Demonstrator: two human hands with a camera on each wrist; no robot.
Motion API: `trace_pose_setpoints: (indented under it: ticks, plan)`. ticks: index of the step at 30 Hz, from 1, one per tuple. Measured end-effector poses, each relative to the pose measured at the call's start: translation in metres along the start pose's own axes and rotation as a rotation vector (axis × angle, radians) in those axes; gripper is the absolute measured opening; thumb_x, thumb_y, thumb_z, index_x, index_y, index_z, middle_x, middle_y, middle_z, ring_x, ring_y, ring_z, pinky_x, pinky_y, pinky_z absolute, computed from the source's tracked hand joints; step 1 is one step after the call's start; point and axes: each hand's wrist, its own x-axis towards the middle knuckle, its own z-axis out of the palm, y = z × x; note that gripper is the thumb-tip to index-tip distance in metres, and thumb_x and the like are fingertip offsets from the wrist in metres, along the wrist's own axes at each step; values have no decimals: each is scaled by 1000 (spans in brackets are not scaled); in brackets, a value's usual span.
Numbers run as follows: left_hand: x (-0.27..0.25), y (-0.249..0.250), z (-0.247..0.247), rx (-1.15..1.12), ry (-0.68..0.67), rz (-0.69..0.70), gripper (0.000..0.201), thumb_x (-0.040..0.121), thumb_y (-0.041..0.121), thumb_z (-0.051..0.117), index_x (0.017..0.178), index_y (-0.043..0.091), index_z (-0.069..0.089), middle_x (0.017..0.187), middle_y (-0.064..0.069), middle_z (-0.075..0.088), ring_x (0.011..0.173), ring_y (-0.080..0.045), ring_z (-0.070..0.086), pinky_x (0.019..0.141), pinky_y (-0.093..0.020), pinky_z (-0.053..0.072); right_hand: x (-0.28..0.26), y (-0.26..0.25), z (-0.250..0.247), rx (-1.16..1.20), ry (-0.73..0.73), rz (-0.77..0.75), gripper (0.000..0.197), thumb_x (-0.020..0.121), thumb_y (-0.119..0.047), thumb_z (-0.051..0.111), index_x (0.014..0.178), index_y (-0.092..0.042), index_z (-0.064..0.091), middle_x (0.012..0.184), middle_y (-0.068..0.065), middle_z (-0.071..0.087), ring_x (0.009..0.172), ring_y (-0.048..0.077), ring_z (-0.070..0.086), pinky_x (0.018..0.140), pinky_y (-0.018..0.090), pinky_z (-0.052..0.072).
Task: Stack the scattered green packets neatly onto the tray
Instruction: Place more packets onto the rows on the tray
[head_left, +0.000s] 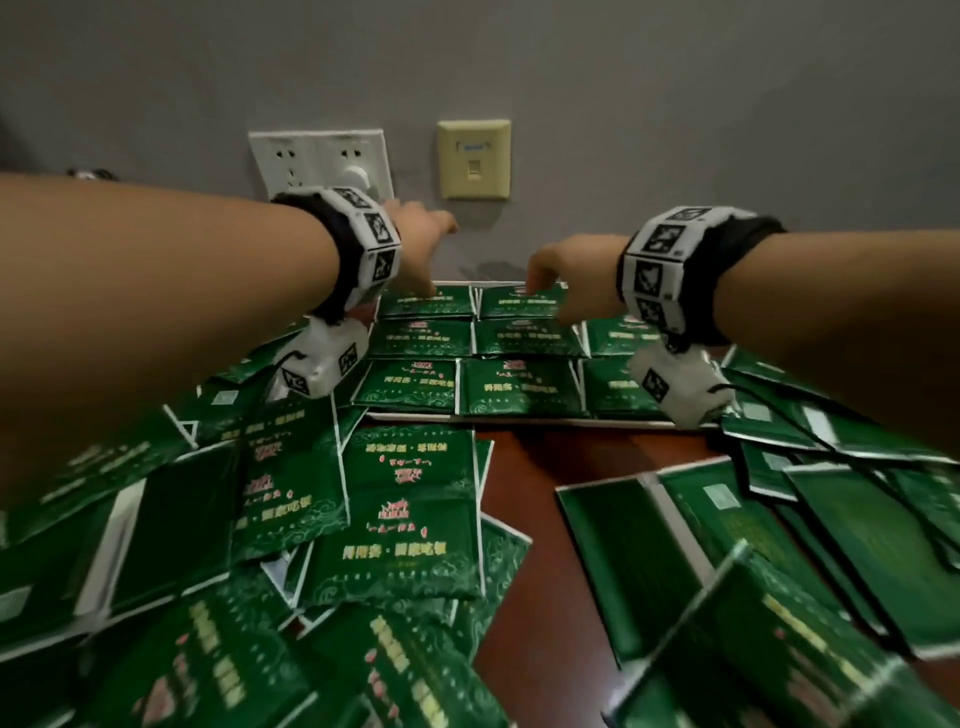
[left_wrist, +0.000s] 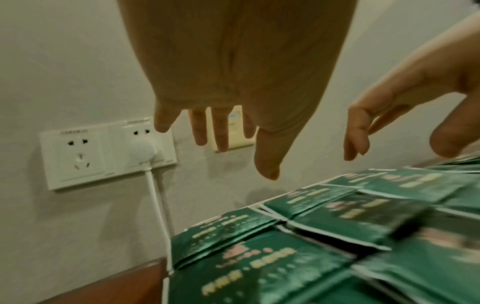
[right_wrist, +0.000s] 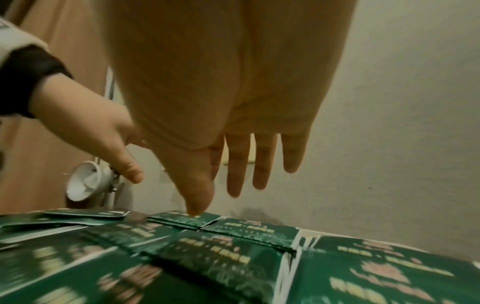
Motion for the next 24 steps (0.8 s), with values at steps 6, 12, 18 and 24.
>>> trace_pose_setpoints:
  ticks: [6,12,18,24]
  plan:
    - [-114,95,-29,-122,-92,205,45,88,34,68,126,13,58,123,-11,61,111,-30,56,82,-31,43,-127,-18,7,-35,-151,-10,46,79,-32,75,121,-23,57,118,1,62,96,20,57,80,26,44]
    - [-239,211,-13,-259,-183,320,31,87,39,61,91,8,62,87,-9,60,82,-30,58,70,-33,49,-248,-26,29,-145,-360,34,67,72,-49,79,125,-16,55,116,3,64,101,22,62,77,26,46]
    - [-301,264,5,-385,-303,409,62,80,42,74,131,16,50,125,-6,56,111,-25,56,93,-36,50,-328,-17,52,-133,-467,146,83,64,-58,80,130,-25,43,120,-1,58,99,17,58,83,30,49]
    - [-312,286,17,-395,-232,283,90,65,63,77,134,17,42,127,-9,48,118,-29,44,98,-40,43,-363,-17,74,-243,-465,207,95,67,-54,80,142,-19,33,124,1,55,112,21,55,78,29,40]
